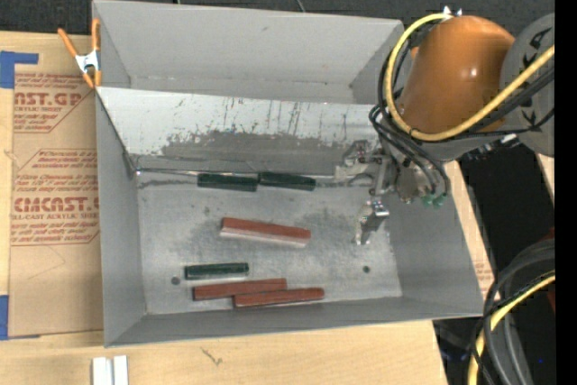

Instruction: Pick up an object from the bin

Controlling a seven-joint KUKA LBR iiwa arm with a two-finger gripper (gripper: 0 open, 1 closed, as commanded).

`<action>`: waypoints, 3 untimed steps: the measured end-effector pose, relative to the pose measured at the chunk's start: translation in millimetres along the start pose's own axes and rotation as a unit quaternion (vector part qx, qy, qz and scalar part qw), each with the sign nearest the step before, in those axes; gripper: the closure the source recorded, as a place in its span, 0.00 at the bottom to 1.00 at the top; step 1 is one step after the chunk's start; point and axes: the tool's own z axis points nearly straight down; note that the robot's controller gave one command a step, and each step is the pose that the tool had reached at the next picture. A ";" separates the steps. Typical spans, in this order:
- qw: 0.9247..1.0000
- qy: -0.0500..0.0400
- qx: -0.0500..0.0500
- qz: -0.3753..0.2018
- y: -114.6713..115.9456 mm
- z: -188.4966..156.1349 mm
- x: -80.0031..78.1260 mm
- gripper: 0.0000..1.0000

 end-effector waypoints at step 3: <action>0.998 0.002 0.000 0.071 36.2 130.1 22.1 1.00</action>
Offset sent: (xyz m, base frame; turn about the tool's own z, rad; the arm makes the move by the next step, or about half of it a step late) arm -0.0088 0.0021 -0.1339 0.1187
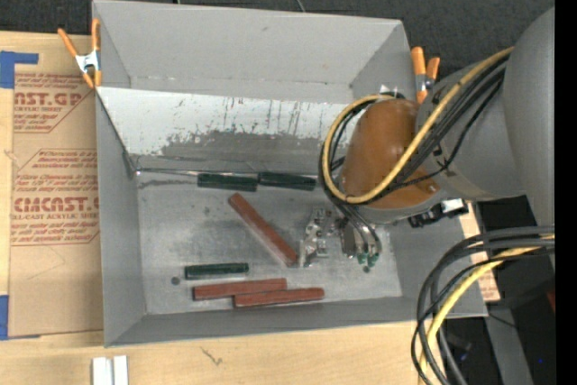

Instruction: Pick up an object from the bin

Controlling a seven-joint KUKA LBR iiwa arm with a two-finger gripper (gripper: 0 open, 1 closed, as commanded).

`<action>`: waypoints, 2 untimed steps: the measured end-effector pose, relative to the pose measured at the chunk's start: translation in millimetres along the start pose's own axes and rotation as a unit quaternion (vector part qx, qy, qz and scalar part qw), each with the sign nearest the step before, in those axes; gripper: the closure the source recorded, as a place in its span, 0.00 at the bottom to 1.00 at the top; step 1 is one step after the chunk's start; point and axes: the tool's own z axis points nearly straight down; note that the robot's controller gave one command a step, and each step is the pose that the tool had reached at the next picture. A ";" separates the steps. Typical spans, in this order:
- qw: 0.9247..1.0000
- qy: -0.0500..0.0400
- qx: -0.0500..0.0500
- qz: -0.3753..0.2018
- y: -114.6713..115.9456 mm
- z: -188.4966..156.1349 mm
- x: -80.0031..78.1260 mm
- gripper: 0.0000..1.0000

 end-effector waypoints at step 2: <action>1.000 0.000 0.000 0.000 -0.1 0.0 0.0 0.00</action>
Offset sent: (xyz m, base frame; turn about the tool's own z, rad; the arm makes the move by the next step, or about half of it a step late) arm 0.0000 0.0000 0.0000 0.0000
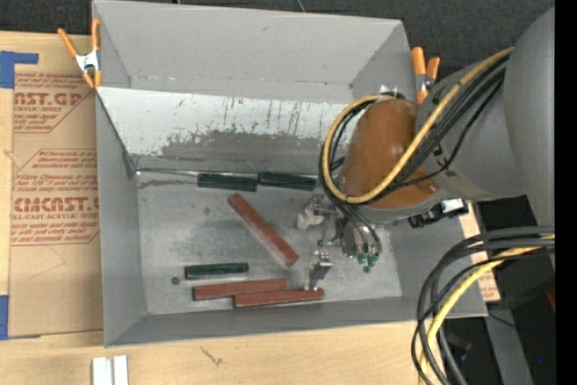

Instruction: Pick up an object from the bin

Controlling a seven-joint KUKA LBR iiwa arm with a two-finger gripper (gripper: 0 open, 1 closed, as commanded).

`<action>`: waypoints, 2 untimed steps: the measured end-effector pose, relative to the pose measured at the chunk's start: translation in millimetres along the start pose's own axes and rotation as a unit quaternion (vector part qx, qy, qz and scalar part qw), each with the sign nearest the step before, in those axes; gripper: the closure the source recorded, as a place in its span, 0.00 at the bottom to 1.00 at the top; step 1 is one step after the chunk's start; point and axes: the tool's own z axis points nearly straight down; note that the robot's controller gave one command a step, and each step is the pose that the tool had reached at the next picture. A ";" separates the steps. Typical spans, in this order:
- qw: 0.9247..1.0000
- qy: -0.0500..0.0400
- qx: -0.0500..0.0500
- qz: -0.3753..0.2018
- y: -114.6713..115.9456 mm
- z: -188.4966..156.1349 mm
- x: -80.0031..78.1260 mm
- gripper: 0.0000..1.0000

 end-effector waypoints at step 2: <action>1.000 -0.003 -0.001 -0.017 0.1 11.9 0.1 0.00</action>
Offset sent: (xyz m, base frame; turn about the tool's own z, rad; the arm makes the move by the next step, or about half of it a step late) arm -0.0030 -0.0040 -0.0240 -0.1662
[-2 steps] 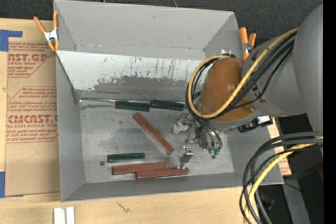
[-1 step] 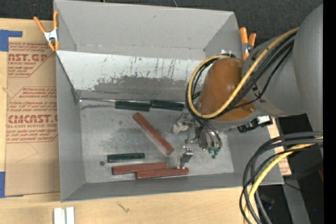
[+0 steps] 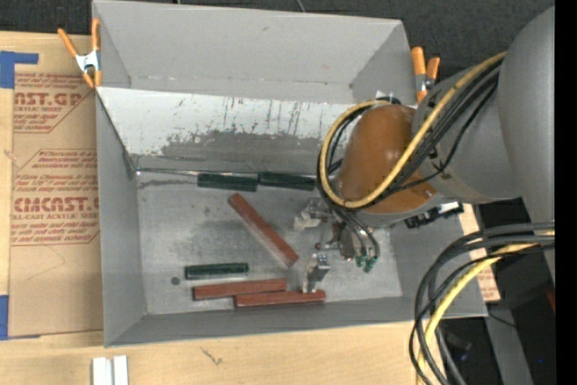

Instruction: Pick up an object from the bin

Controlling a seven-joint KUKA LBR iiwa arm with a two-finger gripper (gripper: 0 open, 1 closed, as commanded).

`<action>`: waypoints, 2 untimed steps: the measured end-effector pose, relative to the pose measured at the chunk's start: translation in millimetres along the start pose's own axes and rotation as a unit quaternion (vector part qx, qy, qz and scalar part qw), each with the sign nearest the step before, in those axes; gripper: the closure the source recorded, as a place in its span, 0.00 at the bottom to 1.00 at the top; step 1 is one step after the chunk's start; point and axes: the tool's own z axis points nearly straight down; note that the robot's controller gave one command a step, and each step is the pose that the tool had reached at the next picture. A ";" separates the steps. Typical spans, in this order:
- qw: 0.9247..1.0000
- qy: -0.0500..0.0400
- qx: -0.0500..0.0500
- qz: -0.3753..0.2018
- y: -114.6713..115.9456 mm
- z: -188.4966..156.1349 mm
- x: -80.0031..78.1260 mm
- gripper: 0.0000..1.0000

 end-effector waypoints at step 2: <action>1.000 -0.008 0.001 0.006 59.7 4.9 -11.6 1.00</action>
Offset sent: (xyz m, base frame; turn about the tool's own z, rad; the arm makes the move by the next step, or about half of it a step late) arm 0.0000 0.0000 0.0000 0.0000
